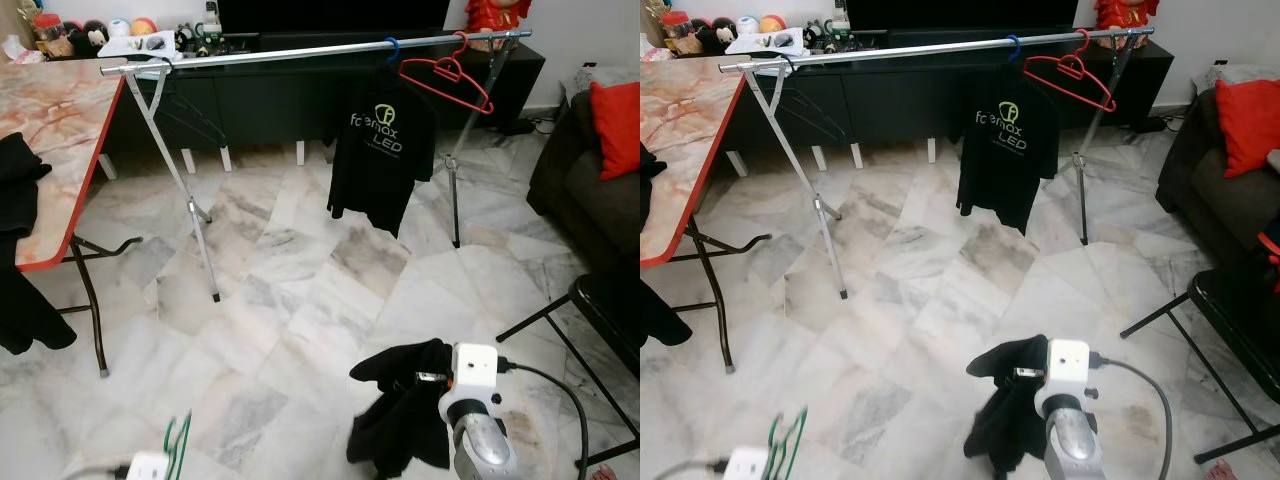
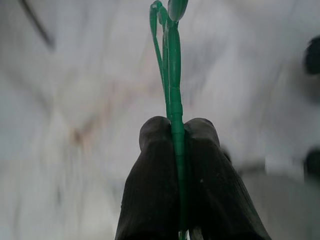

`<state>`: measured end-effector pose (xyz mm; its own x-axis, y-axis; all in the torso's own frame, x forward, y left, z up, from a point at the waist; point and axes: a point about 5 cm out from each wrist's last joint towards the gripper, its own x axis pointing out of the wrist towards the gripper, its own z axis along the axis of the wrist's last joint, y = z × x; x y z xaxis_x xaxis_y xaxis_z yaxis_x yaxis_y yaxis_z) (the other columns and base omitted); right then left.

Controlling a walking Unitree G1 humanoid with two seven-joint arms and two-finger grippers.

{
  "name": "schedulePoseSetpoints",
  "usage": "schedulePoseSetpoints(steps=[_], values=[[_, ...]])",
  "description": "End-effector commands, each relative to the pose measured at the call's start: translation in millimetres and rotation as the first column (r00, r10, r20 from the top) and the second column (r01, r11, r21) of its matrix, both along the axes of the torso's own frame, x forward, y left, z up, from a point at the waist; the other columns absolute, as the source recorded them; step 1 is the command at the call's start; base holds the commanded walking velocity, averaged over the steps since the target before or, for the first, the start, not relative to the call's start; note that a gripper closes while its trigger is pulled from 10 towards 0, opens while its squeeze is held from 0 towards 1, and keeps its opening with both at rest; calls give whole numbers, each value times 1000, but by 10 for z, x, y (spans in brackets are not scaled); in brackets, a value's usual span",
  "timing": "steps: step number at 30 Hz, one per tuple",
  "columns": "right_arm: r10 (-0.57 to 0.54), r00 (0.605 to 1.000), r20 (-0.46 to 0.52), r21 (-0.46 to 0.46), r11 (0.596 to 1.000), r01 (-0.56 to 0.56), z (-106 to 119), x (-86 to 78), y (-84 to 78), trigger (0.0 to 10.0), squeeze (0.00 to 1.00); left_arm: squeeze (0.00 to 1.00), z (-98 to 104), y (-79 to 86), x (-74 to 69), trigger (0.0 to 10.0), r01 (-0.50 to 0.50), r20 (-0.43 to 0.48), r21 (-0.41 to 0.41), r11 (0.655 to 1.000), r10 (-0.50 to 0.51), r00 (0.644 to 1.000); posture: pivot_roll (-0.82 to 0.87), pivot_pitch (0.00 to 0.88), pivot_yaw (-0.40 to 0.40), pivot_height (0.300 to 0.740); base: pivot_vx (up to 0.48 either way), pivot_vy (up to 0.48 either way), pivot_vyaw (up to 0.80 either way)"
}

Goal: Hang hanger

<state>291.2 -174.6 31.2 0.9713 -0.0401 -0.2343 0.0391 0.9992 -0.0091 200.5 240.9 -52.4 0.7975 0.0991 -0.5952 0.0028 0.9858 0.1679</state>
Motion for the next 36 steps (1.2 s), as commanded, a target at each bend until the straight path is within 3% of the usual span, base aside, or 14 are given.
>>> schedulePoseSetpoints(steps=[1, 2, 4, 6, 8, 11, 14, 16, 19, 22, 25, 33, 36], values=[[7, 1000, -2, -17, 1000, -7, 41, 68, -8, 10000, 0, 0, 136, 0, 158, 10000, 78, 74, 12, 997, -79, 994, 13, 134, 10, 721, 0, 0, 0], [14, 1000, 5, -25, 1000, -14, 81, 119, -6, 10000, 0, 0, 263, -41, 309, 10000, 169, 125, 24, 985, -170, 977, 14, 137, 10, 721, 0, 0, 0], [13, 1000, 4, -41, 999, -13, 104, 157, -17, 10000, 0, 0, 350, -112, 406, 10000, 286, 141, 36, 958, -288, 947, 14, 136, 9, 721, 0, 0, 0], [-3, 1000, -2, -50, 999, 3, 129, 202, -44, 10000, 0, 0, 432, -198, 491, 10000, 425, 127, 36, 905, -426, 896, 19, 136, 9, 721, 0, 0, 0], [-10, 1000, -18, -76, 997, 9, 151, 257, -63, 10000, 0, 0, 519, -283, 553, 10000, 577, 77, 15, 816, -577, 813, 20, 136, 10, 721, 0, 0, 0], [5, 1000, -21, -100, 995, -7, 216, 351, -47, 10000, 0, 0, 636, -340, 569, 10000, 768, -49, 0, 640, -767, 639, 19, 134, 12, 721, 0, 0, 0], [7, 1000, -4, -101, 995, -7, 321, 463, -31, 10000, 0, 0, 827, -374, 617, 10000, 846, -112, -22, 533, -842, 527, 17, 132, 16, 721, 0, 0, 0], [24, 1000, 15, -117, 993, -22, 418, 543, -8, 10000, 0, 0, 974, -455, 665, 10000, 866, -86, -48, 497, -866, 492, 17, 132, 16, 721, 0, 0, 0], [37, 999, 31, -117, 993, -33, 481, 588, 16, 10000, 0, 0, 1049, -508, 677, 10000, 875, -63, -67, 480, -877, 476, 16, 131, 17, 721, 0, 0, 0], [140, 989, 42, -119, 984, -134, 599, 676, 172, 10000, 0, 0, 1240, -676, 625, 10000, 895, 23, -158, 417, -905, 426, 11, 130, 16, 721, 0, 0, 0], [222, 975, -12, -149, 964, -222, 561, 677, 275, 10000, 0, 0, 1360, -784, 555, 10000, 905, 84, -221, 363, -918, 389, 16, 127, 14, 721, 0, 0, 0], [285, 953, -100, -142, 944, -297, 453, 647, 309, 10000, 0, 0, 1566, -934, 463, 10000, 910, 183, -310, 277, -921, 343, 21, 110, 13, 721, 0, 0, 0], [290, 951, -104, -144, 942, -303, 461, 654, 308, 10000, 0, 0, 1623, -983, 461, 10000, 907, 212, -321, 272, -913, 349, 21, 107, 14, 721, 0, 0, 0]])
